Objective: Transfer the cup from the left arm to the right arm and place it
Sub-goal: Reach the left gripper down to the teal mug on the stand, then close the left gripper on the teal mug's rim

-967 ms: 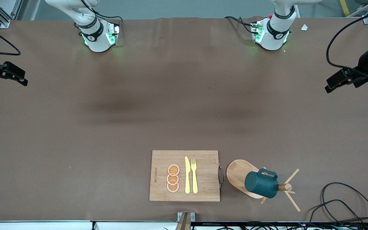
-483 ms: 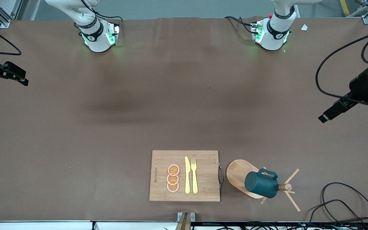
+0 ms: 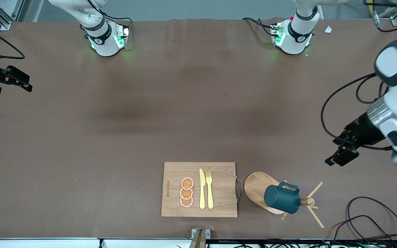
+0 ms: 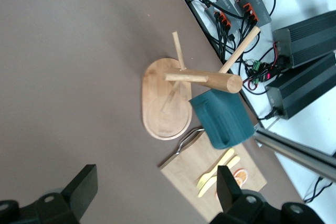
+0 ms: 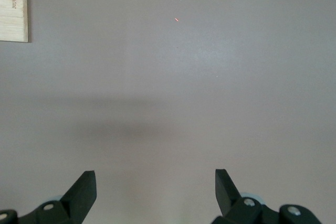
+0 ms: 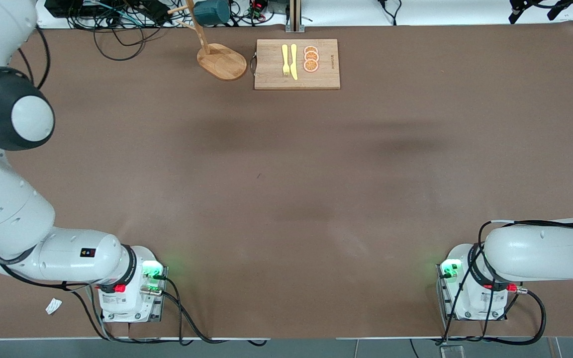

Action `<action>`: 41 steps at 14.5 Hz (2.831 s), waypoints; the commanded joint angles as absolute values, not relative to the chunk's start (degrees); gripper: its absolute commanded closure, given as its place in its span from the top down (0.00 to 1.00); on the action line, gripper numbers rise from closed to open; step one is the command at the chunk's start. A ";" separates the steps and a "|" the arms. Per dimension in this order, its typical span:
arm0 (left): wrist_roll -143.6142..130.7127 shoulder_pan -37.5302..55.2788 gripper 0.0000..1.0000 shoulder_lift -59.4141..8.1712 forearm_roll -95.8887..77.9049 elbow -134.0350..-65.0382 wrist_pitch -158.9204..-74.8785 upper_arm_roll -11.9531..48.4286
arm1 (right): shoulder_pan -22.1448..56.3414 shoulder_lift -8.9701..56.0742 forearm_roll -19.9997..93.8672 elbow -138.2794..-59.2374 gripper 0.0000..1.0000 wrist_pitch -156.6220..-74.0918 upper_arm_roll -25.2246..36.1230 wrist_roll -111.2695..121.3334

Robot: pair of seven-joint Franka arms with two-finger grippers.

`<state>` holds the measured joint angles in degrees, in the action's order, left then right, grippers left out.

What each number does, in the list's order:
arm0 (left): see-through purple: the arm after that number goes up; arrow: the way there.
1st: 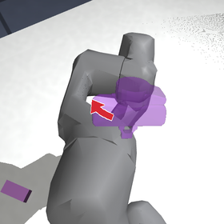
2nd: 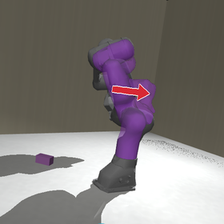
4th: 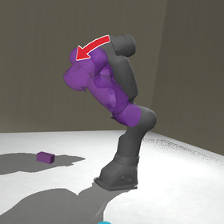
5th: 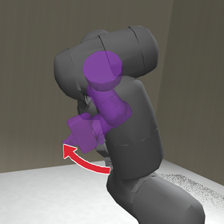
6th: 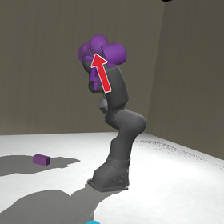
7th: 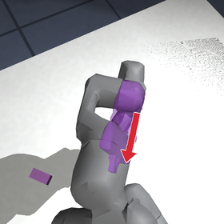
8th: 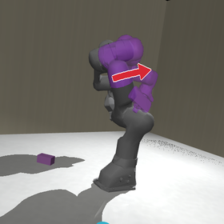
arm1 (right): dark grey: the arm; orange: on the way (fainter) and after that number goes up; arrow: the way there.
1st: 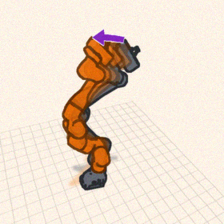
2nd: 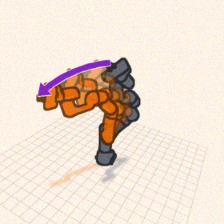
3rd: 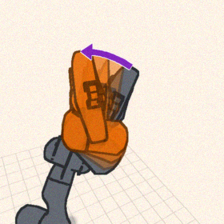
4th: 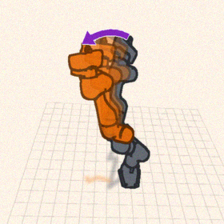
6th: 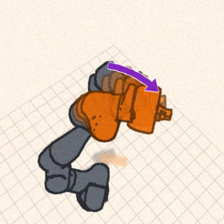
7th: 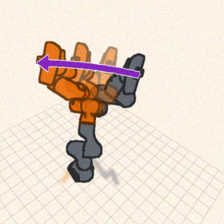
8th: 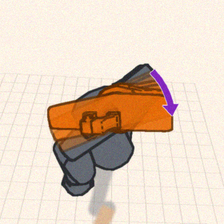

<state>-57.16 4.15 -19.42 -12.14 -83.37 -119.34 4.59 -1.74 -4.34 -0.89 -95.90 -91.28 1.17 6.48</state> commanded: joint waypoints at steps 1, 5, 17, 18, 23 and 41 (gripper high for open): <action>-59.24 5.36 1.00 -22.31 -12.57 -81.83 -122.33 4.48 | -2.20 -5.80 -0.35 -96.86 1.00 -91.14 1.05 7.38; -64.23 6.50 1.00 -25.57 -13.88 -81.83 -127.16 4.57 | -2.11 -5.80 -0.35 -96.86 1.00 -91.06 1.05 7.38; -70.22 8.17 1.00 -35.94 -25.83 -81.65 -146.32 5.89 | -2.55 -5.80 -0.35 -97.03 1.00 -91.05 1.41 8.17; -70.22 8.26 1.00 -36.38 -26.10 -81.65 -147.56 6.32 | -2.37 -5.80 -0.35 -97.03 1.00 -91.05 1.32 8.00; -70.14 8.26 1.00 -38.58 -27.51 -81.30 -153.44 8.08 | -1.67 -5.89 -0.35 -96.86 1.00 -90.53 0.88 7.47; -70.14 8.35 0.86 -42.28 -27.51 -79.45 -159.70 9.49 | -1.67 -5.89 -0.35 -96.86 1.00 -90.62 1.05 7.47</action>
